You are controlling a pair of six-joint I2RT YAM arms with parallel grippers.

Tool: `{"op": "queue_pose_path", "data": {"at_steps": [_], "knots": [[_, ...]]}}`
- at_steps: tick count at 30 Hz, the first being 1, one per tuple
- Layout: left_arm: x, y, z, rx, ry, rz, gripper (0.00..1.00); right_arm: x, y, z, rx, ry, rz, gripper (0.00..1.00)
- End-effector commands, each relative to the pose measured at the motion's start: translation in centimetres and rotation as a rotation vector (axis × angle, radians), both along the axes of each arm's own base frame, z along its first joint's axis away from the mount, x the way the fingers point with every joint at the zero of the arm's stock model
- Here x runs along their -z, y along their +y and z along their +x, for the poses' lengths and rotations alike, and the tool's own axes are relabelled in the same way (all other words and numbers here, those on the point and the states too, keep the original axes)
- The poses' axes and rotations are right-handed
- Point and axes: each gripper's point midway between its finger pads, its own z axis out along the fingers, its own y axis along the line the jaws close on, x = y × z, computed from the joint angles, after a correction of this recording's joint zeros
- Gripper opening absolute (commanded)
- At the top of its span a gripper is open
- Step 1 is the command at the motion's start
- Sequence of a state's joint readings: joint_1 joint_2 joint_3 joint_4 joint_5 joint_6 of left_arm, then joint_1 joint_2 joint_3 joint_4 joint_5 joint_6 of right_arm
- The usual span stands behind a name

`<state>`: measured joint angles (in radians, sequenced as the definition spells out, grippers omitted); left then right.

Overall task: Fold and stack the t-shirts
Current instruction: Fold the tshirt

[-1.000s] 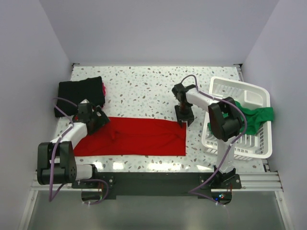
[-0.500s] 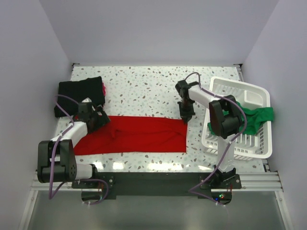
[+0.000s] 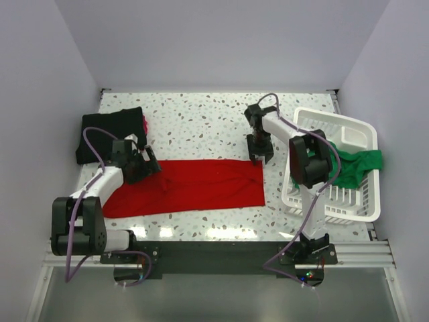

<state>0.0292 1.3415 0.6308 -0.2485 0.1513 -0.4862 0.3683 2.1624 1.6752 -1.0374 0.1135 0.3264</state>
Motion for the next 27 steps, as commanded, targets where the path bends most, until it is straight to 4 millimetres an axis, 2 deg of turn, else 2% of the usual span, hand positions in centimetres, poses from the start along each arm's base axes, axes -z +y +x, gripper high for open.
{"op": "queue_pose_path", "data": {"at_steps": [1, 3, 5, 7, 9, 11, 12, 13, 14, 16, 18, 19, 22, 24, 27], "knots": [[-4.7, -1.1, 1.5, 0.062, -0.07, -0.033, 0.99, -2.7, -0.4, 2.6, -0.006, -0.08, -0.02, 0.53], [-6.7, -1.1, 2.1, 0.066, -0.101, -0.026, 1.0, -3.7, 0.2, 2.7, -0.012, -0.092, -0.002, 0.57], [-7.1, -0.8, 2.2, 0.058, -0.1, -0.014, 1.0, -5.4, 1.0, 2.9, -0.017, -0.127, 0.027, 0.62], [-6.7, -0.9, 2.0, 0.054, -0.08, -0.019, 1.0, -6.3, 2.3, 2.2, -0.028, -0.14, 0.071, 0.64], [-5.3, -1.1, 1.6, 0.041, -0.05, -0.038, 1.0, -6.4, 4.0, 1.2, -0.045, -0.135, 0.124, 0.64], [-4.2, -1.5, 1.4, 0.025, -0.024, -0.077, 1.0, -5.5, 5.4, -0.8, -0.052, -0.09, 0.164, 0.6], [-3.6, -1.7, 1.4, 0.017, -0.025, -0.09, 1.0, -5.1, 5.7, -1.1, -0.053, -0.089, 0.166, 0.57], [-3.2, -1.9, 1.3, 0.003, -0.016, -0.111, 1.0, -4.0, 5.8, -2.5, -0.044, -0.045, 0.174, 0.53], [-3.2, -2.0, 1.7, -0.002, -0.032, -0.119, 0.99, -3.7, 6.2, -3.1, -0.046, -0.032, 0.186, 0.51], [-1.9, -2.0, 1.0, -0.037, -0.003, -0.133, 1.0, -2.3, 6.0, -4.4, -0.034, 0.006, 0.184, 0.45], [-0.5, -2.0, 0.4, -0.059, 0.023, -0.14, 0.99, -1.6, 5.8, -4.9, -0.031, 0.021, 0.183, 0.4], [-0.1, -2.1, 0.1, -0.08, 0.037, -0.155, 1.0, -1.1, 5.6, -5.5, -0.036, 0.04, 0.176, 0.34], [1.8, -2.2, -1.5, -0.128, 0.104, -0.176, 0.99, 0.0, 4.9, -5.8, -0.038, 0.061, 0.139, 0.25], [2.9, -2.1, -3.0, -0.155, 0.155, -0.177, 1.0, 0.7, 4.5, -5.9, -0.041, 0.075, 0.115, 0.24], [3.5, -2.4, -4.8, -0.186, 0.202, -0.195, 1.0, 1.4, 3.9, -6.1, -0.046, 0.099, 0.083, 0.24]]}}
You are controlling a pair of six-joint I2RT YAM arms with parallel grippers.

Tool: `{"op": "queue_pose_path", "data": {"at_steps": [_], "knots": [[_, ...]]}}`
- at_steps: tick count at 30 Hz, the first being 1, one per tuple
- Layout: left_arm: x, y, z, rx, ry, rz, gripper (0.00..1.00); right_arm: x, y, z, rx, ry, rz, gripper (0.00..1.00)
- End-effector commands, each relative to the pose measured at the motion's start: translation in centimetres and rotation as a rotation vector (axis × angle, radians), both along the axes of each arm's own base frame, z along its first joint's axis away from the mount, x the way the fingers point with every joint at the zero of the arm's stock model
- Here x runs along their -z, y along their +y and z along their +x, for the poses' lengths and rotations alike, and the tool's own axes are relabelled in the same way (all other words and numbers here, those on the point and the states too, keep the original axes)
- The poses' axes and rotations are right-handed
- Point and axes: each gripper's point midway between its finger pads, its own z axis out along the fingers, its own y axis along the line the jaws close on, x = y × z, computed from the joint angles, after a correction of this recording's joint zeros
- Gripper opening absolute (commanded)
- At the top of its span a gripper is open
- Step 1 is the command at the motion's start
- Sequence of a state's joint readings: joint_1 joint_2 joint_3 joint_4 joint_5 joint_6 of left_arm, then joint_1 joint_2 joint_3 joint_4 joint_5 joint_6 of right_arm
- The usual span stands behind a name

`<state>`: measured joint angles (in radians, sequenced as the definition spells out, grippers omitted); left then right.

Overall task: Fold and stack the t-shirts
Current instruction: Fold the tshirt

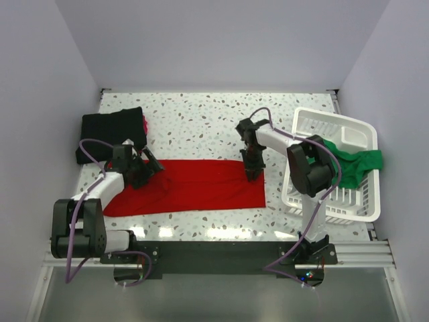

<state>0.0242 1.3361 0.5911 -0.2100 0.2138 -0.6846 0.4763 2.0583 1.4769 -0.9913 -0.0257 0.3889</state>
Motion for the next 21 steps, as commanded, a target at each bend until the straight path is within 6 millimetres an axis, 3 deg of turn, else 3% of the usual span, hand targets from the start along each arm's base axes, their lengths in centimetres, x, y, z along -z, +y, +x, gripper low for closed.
{"op": "queue_pose_path", "data": {"at_steps": [1, 8, 12, 14, 17, 20, 21], "knots": [[3.4, -0.6, -4.8, -0.063, 0.185, -0.052, 1.0, 0.9, -0.7, 0.5, -0.011, -0.004, -0.047, 0.24], [-0.2, -1.3, -5.4, -0.086, 0.136, -0.105, 1.0, 1.4, -3.3, 0.4, -0.013, 0.009, -0.114, 0.24], [-4.0, -1.3, -4.4, -0.102, 0.048, -0.12, 1.0, 1.1, -3.4, 0.7, -0.042, 0.005, -0.116, 0.36], [-6.4, 0.0, -3.4, -0.114, -0.008, -0.059, 1.0, 0.6, -3.2, 1.2, -0.052, -0.012, -0.105, 0.44], [-8.8, 3.6, -1.9, -0.128, -0.05, 0.114, 1.0, -0.2, -2.5, 1.7, -0.057, -0.036, -0.069, 0.51], [-10.0, 8.2, -0.5, -0.168, -0.064, 0.304, 0.98, -0.8, -1.9, 2.0, -0.053, -0.049, -0.04, 0.54], [-10.1, 9.1, -0.2, -0.154, -0.067, 0.356, 0.92, -0.8, -1.9, 2.0, -0.053, -0.049, -0.038, 0.55]]}}
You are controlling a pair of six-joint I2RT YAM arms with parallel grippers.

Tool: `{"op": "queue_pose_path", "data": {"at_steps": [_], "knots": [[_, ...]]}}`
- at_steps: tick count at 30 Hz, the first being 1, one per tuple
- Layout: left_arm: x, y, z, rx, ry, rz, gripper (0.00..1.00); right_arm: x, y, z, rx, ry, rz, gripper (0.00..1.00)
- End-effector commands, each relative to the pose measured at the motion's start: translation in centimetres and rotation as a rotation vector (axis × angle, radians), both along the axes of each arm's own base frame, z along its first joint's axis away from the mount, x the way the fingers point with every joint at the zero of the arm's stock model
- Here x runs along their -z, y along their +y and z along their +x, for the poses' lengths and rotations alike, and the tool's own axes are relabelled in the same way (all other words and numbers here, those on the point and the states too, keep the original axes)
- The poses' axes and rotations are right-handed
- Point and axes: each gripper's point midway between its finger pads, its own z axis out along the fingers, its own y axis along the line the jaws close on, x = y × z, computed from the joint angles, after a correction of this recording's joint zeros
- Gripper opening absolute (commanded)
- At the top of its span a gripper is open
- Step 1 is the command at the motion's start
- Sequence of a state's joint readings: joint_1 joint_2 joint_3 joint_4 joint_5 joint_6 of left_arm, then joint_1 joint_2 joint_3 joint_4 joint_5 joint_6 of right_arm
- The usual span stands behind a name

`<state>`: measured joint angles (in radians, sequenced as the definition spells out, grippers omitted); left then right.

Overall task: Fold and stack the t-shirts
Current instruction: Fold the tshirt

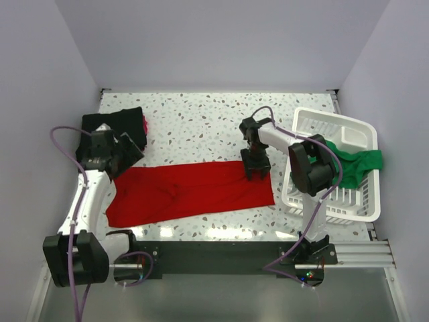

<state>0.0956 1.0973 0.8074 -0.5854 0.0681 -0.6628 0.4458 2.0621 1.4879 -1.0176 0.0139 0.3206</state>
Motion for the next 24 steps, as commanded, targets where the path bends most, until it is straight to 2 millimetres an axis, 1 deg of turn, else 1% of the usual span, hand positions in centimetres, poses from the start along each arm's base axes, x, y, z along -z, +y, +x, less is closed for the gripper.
{"op": "queue_pose_path", "data": {"at_steps": [1, 2, 3, 4, 5, 8, 11, 12, 14, 16, 17, 18, 21, 24], "knots": [[-0.7, 5.6, 0.8, -0.035, 0.036, 0.261, 0.88, -0.7, 0.1, 1.5, -0.012, -0.05, 0.007, 0.55], [-1.1, 6.4, 1.5, -0.045, 0.024, 0.286, 0.83, -0.7, 0.1, 1.5, -0.012, -0.051, 0.008, 0.55], [-0.9, 7.1, 1.7, -0.035, 0.037, 0.317, 0.79, -0.8, 0.1, 1.4, -0.012, -0.053, 0.008, 0.56], [0.0, 7.8, 1.8, -0.042, 0.071, 0.336, 0.74, -0.8, 0.1, 1.3, -0.009, -0.049, 0.009, 0.56], [0.3, 8.5, 1.9, -0.055, 0.082, 0.345, 0.69, -0.9, 0.1, 1.3, -0.007, -0.054, 0.012, 0.56], [1.7, 9.6, 1.9, -0.065, 0.109, 0.333, 0.63, -1.1, 0.1, 1.1, 0.002, -0.059, 0.018, 0.57], [3.5, 10.1, 1.8, -0.063, 0.137, 0.305, 0.6, -1.1, 0.1, 0.9, 0.008, -0.06, 0.02, 0.57], [4.4, 10.2, 1.7, -0.062, 0.157, 0.295, 0.58, -1.1, 0.1, 0.8, 0.012, -0.058, 0.021, 0.57], [5.1, 10.7, 1.7, -0.075, 0.16, 0.29, 0.52, -1.2, 0.2, 0.9, 0.013, -0.06, 0.025, 0.57], [5.7, 10.7, 2.0, -0.079, 0.155, 0.265, 0.51, -1.2, 0.1, 0.8, 0.016, -0.06, 0.023, 0.57], [5.8, 10.7, 2.4, -0.079, 0.136, 0.259, 0.5, -1.1, 0.2, 0.8, 0.016, -0.057, 0.025, 0.57], [6.4, 10.4, 2.5, -0.069, 0.141, 0.241, 0.49, -1.1, 0.1, 0.7, 0.018, -0.056, 0.025, 0.57], [7.1, 10.1, 3.1, -0.068, 0.136, 0.212, 0.47, -0.9, 0.1, 0.7, 0.015, -0.045, 0.025, 0.57], [7.6, 10.0, 3.4, -0.072, 0.126, 0.204, 0.46, -0.9, 0.2, 0.7, 0.013, -0.045, 0.025, 0.58]]}}
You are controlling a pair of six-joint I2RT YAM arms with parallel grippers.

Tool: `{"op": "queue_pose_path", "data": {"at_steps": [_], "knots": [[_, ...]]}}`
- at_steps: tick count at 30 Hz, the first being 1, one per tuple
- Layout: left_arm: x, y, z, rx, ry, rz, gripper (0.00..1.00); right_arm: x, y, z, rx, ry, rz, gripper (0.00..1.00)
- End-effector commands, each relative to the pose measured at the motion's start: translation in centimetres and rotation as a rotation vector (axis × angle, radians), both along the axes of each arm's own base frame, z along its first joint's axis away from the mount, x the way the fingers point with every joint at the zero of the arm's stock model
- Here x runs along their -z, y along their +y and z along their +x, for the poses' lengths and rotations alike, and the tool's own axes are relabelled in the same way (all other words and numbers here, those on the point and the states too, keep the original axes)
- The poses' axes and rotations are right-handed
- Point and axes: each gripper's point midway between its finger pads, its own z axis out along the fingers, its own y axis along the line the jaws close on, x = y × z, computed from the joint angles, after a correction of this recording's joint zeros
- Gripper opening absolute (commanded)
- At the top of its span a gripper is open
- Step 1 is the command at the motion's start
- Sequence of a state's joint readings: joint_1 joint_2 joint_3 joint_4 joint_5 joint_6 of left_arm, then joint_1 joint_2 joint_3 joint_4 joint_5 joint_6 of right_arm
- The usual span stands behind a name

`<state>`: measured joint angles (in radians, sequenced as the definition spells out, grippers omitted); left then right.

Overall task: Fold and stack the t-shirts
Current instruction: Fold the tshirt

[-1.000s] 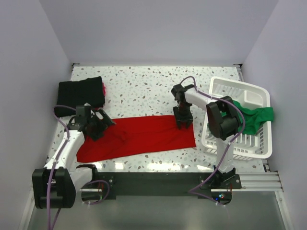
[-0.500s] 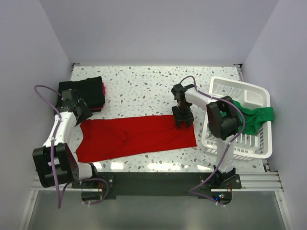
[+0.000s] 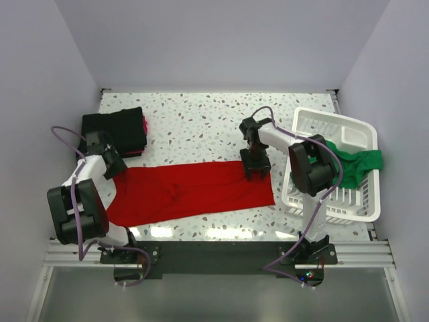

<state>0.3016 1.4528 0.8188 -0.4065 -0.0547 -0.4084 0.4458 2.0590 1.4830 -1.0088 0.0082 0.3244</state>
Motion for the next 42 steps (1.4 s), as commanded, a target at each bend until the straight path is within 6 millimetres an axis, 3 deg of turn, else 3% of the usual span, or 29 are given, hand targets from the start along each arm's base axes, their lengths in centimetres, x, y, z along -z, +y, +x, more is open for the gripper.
{"op": "queue_pose_path", "data": {"at_steps": [1, 10, 17, 31, 37, 42], "knots": [[-0.5, 0.3, 2.1, 0.005, -0.091, -0.001, 0.46, -1.0, 0.1, 0.6, 0.009, -0.041, 0.018, 0.58], [0.5, 1.0, 2.4, 0.002, -0.065, 0.019, 0.4, -0.6, 0.0, 0.3, 0.009, -0.025, 0.016, 0.58], [1.3, 1.7, 2.2, -0.01, -0.031, 0.042, 0.23, -0.3, -0.1, 0.0, 0.013, -0.009, 0.01, 0.58], [1.2, 3.7, 2.1, -0.013, -0.02, 0.077, 0.0, 1.8, -0.9, -1.3, 0.03, 0.049, -0.038, 0.58], [0.7, 3.2, 3.0, 0.02, -0.057, 0.03, 0.0, 1.9, -0.9, -1.4, 0.035, 0.054, -0.039, 0.59], [-0.7, 2.0, 3.5, 0.0, -0.119, -0.033, 0.11, 1.9, -0.9, -1.4, 0.039, 0.054, -0.038, 0.59]]}}
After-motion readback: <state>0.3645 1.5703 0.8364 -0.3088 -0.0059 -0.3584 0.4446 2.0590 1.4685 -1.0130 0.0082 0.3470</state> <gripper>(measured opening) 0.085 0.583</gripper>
